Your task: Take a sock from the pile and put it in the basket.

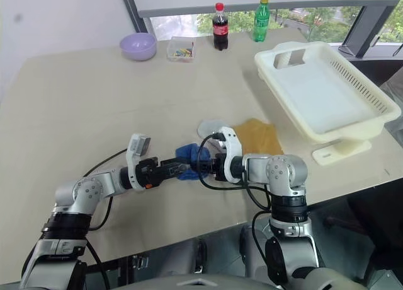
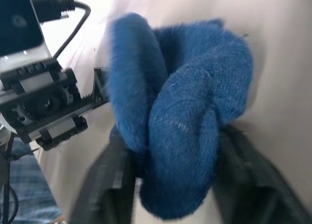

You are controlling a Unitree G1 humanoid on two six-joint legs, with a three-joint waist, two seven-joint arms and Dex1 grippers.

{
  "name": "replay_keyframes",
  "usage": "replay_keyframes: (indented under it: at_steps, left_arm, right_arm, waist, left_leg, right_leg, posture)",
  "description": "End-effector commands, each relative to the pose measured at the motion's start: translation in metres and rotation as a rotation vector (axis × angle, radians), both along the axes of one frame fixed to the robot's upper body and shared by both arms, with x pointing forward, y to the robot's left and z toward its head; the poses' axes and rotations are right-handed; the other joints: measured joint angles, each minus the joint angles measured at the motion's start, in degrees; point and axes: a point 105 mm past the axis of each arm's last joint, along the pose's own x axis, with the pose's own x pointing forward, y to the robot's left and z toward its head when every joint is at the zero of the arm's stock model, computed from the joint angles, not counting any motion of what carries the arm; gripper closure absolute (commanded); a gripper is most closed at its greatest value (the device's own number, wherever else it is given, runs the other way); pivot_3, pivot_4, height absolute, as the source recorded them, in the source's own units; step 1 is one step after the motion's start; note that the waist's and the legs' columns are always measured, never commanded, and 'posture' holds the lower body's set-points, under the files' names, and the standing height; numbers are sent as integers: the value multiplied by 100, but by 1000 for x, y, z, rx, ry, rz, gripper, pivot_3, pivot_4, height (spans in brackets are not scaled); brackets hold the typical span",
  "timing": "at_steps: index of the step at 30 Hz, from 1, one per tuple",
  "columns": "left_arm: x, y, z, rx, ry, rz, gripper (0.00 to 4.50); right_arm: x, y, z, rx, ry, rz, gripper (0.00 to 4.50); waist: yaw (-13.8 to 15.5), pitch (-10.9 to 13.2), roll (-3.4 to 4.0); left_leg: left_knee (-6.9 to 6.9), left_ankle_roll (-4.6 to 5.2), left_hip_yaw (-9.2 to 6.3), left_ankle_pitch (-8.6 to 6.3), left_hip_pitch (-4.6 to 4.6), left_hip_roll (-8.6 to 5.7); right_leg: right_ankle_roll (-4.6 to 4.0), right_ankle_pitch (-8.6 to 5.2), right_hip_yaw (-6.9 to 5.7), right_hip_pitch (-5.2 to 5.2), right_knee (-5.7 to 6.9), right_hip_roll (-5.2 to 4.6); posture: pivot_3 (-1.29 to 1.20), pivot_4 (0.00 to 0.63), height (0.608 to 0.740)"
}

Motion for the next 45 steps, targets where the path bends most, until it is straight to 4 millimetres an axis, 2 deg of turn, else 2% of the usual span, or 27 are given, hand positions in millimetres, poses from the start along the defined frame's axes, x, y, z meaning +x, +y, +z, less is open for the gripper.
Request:
replay_keyframes:
  at_steps: [1,2,11,15,19,22,26,30,34,40,45]
  left_arm:
    - [-1,3,3,-12,-20,11,0]
    - [-1,3,2,-13,-20,11,0]
    - [-2,7,3,-10,-25,17,0]
    - [-1,14,13,2,-80,59,0]
    - [-5,28,8,96,-151,104,0]
    - [-5,39,13,146,-213,126,0]
    - [-1,44,10,266,-322,150,0]
    - [6,29,3,337,-502,165,0]
    - [15,5,18,232,-671,245,0]
    - [21,-26,27,207,-856,260,0]
    - [35,-54,57,91,-978,320,0]
  right_arm:
    - [-5,11,0,17,6,48,4309]
    - [-6,12,-1,16,7,50,4416]
    - [1,13,4,37,-6,32,4416]
    - [9,6,11,17,-56,2,4416]
    - [22,0,24,50,-68,-39,4416]
    - [31,-5,35,93,-70,-76,4416]
    - [38,-10,59,165,-107,-109,4416]
    - [42,-18,80,205,-153,-138,4416]
    - [42,-34,97,211,-210,-174,4416]
    - [38,-60,112,177,-302,-220,4416]
    - [36,-104,118,81,-377,-273,4416]
  waist:
    - [3,-1,-1]
    - [4,-1,-1]
    - [-1,-1,-1]
    - [-2,1,1]
    - [11,3,4]
    - [19,6,7]
    - [39,5,7]
    - [47,10,15]
    - [80,10,16]
    - [126,10,15]
    - [190,10,18]
  left_leg:
    - [0,0,-1,0,0,0]
    - [0,0,-2,0,1,0]
    - [0,0,-2,0,6,7]
    - [1,0,-2,0,6,9]
    - [0,0,-4,0,2,11]
    - [-1,0,-2,0,-12,9]
    - [4,-1,2,1,-77,1]
    - [1,-2,13,1,-95,-7]
    - [2,-1,14,1,-108,-18]
    - [5,1,16,1,-108,-33]
    - [14,3,10,2,-108,-34]
  right_leg:
    - [0,0,0,0,-1,0]
    - [-1,0,0,0,-1,0]
    - [-2,-1,1,1,3,7]
    - [-2,-1,0,1,4,11]
    - [-2,-1,1,-2,1,11]
    - [-3,-1,-1,-12,-4,10]
    - [13,11,-8,-69,-1,1]
    - [-6,30,-2,-90,0,-8]
    - [-5,32,-8,-92,-6,-33]
    - [-4,32,-10,-90,-1,-40]
    - [-2,32,-15,-83,5,-36]
  posture:
    - [0,150,732]
    - [0,150,732]
    - [0,150,732]
    - [0,150,732]
    - [0,150,732]
    - [0,150,732]
    - [0,150,732]
    - [0,150,732]
    - [0,150,732]
    - [0,150,732]
    - [0,150,732]
